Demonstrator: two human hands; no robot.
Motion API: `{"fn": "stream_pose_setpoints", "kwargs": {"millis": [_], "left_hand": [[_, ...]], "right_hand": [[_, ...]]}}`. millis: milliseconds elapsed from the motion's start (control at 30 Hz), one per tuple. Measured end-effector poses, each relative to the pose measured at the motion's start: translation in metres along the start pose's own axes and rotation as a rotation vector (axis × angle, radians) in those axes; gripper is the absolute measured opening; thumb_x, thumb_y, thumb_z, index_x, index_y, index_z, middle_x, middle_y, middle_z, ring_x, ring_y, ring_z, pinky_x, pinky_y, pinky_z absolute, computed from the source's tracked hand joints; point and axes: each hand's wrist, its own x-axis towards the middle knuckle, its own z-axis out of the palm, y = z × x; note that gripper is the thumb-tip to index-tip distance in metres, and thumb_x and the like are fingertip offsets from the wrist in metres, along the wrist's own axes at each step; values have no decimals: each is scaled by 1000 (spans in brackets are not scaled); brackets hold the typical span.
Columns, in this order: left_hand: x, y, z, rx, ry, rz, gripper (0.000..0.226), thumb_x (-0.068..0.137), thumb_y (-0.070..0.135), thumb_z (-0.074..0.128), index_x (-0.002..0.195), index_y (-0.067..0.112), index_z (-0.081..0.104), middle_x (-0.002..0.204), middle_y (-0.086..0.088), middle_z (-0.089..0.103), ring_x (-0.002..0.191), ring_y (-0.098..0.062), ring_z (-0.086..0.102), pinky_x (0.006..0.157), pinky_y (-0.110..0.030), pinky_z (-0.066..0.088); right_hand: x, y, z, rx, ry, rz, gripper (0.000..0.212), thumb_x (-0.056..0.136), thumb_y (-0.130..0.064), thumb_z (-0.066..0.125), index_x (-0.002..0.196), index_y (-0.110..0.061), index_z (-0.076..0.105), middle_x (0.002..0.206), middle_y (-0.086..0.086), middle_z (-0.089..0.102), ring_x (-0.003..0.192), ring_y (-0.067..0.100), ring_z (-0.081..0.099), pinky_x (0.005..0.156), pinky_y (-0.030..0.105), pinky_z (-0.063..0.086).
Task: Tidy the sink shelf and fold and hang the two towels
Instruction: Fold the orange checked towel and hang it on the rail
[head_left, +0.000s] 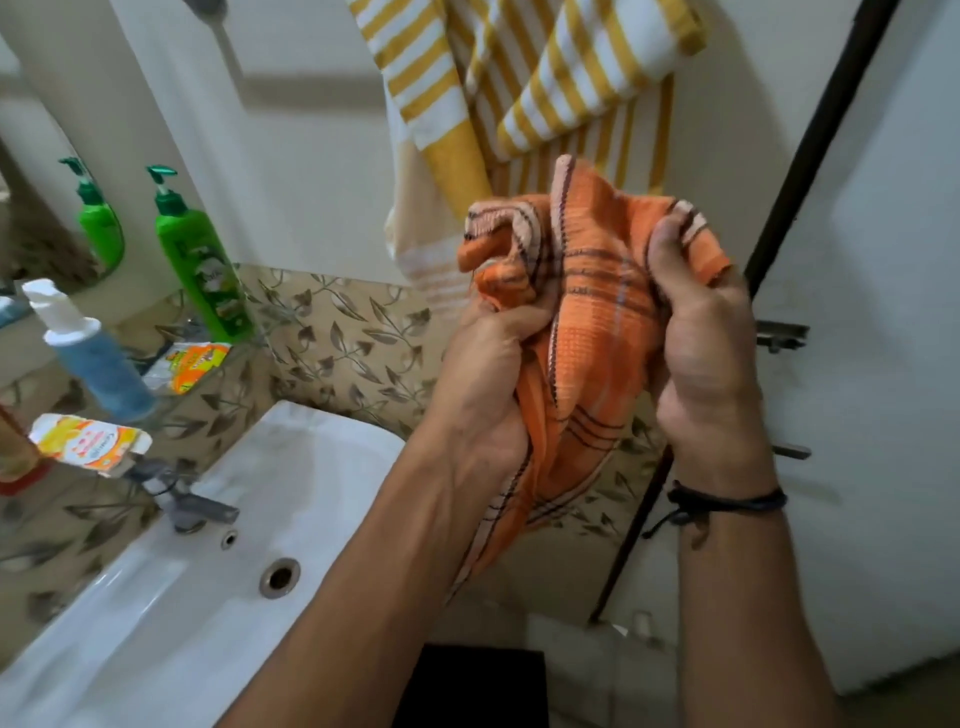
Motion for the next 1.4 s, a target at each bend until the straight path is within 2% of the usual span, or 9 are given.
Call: {"fn": "stream_pose_setpoints", "kwargs": {"millis": [67, 200, 333, 433, 633, 767, 900, 1100, 1400], "left_hand": [[-3, -8, 13, -1, -12, 1, 37, 96, -9, 47, 129, -4, 62, 106, -19, 72, 86, -28, 72, 81, -41, 61], [-6, -26, 32, 51, -18, -22, 27, 98, -6, 50, 117, 0, 69, 94, -15, 75, 83, -27, 72, 84, -44, 60], [-5, -47, 40, 139, -21, -8, 22, 99, -3, 54, 103, 5, 74, 100, -16, 76, 92, -31, 73, 93, -48, 59], [-1, -64, 36, 147, 19, -44, 23, 100, 2, 55, 93, 8, 76, 92, -14, 78, 82, -25, 76, 77, -37, 63], [3, -96, 25, 212, 92, -146, 19, 100, 5, 56, 98, 4, 75, 81, -7, 76, 69, -17, 73, 59, -26, 59], [1, -112, 17, 284, 79, -173, 19, 100, 10, 58, 103, 6, 77, 88, -6, 77, 75, -15, 74, 58, -23, 56], [5, -122, -2, 437, 85, -171, 16, 97, 10, 63, 101, 3, 77, 94, -11, 78, 84, -24, 75, 67, -28, 58], [5, -132, -42, 591, 98, -98, 15, 90, 8, 73, 102, 15, 73, 97, -7, 79, 89, -21, 77, 74, -37, 64], [-33, -162, -51, 681, -108, -191, 5, 88, 4, 73, 92, 7, 75, 90, -14, 77, 89, -29, 76, 87, -51, 61]], "right_hand": [[-3, -12, -14, -31, -29, -6, 15, 98, -23, 63, 97, -13, 74, 90, 0, 78, 88, 18, 76, 76, 32, 59], [-9, -30, -41, -54, -116, 10, 26, 88, -14, 74, 111, -1, 71, 96, 9, 79, 92, 27, 76, 78, 36, 60], [-7, -32, -66, -77, -54, 12, 14, 84, 0, 73, 98, -5, 74, 88, 8, 78, 88, 27, 76, 79, 38, 61], [-6, -19, -80, -179, -6, 42, 16, 86, 0, 71, 87, -16, 69, 79, 0, 72, 75, 17, 72, 67, 30, 58], [-12, 22, -97, -508, 158, -24, 11, 89, -12, 71, 91, -21, 65, 100, 2, 71, 95, 19, 69, 86, 44, 59], [-26, 33, -102, -695, 216, -61, 12, 91, -14, 68, 96, -22, 61, 94, -14, 63, 89, -4, 60, 78, 23, 49], [-49, 39, -111, -910, 285, -44, 16, 97, -24, 62, 111, -27, 56, 94, -17, 61, 82, -3, 60, 63, 11, 45], [-85, 42, -148, -1198, 435, 89, 24, 101, -35, 55, 117, -19, 63, 104, 0, 71, 85, 13, 58, 63, 24, 38], [-117, 77, -132, -918, 566, 222, 29, 105, -35, 43, 107, -18, 67, 79, -9, 59, 76, 13, 58, 66, 30, 45]]}}
